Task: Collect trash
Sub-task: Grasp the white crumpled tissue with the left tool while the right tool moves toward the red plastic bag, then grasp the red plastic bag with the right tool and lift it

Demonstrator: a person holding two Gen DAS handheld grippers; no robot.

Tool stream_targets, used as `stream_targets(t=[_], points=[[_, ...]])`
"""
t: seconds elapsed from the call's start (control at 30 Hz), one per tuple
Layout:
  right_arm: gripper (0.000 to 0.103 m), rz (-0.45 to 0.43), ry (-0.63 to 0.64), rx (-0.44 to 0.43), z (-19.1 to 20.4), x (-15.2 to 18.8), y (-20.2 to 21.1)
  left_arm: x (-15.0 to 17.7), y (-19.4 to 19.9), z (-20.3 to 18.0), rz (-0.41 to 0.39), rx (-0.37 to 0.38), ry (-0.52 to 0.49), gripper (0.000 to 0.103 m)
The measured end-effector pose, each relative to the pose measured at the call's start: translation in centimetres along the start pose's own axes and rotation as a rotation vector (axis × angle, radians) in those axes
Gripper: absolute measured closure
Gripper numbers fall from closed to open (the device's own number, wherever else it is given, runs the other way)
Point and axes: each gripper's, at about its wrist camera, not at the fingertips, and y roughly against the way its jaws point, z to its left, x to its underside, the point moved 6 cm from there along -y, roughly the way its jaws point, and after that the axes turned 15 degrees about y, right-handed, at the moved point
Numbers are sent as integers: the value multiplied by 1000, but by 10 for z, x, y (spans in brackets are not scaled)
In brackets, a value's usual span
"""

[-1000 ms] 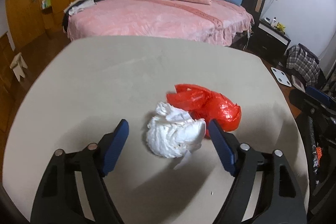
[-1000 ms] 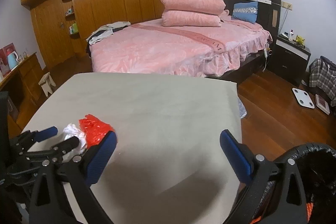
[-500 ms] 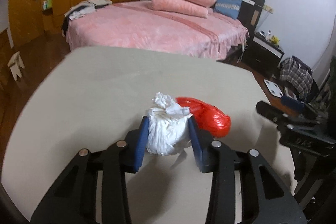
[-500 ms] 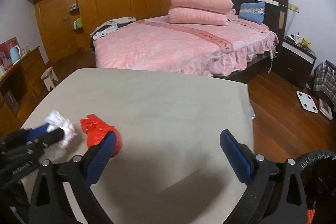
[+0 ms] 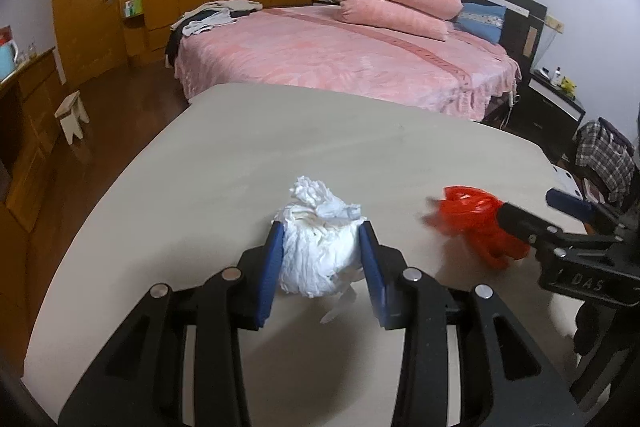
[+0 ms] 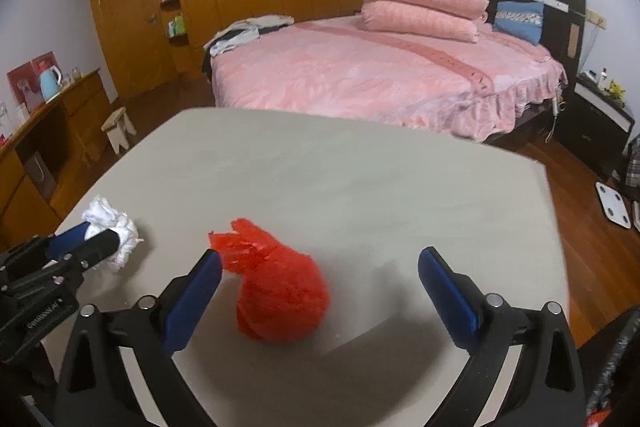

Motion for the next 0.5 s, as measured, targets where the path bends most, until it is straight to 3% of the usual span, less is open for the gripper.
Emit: stream_targets(t=[0.2,0.3,0.5], points=[[31,61,2,-48,13,8,-14,1,2,4,1,2,9,66],[54,73,14,-76,18,11,-15,2,2,3,3,6,8,66],[59,46,21,-85,20,9,0,3,12,-1,-9,10,2,66]])
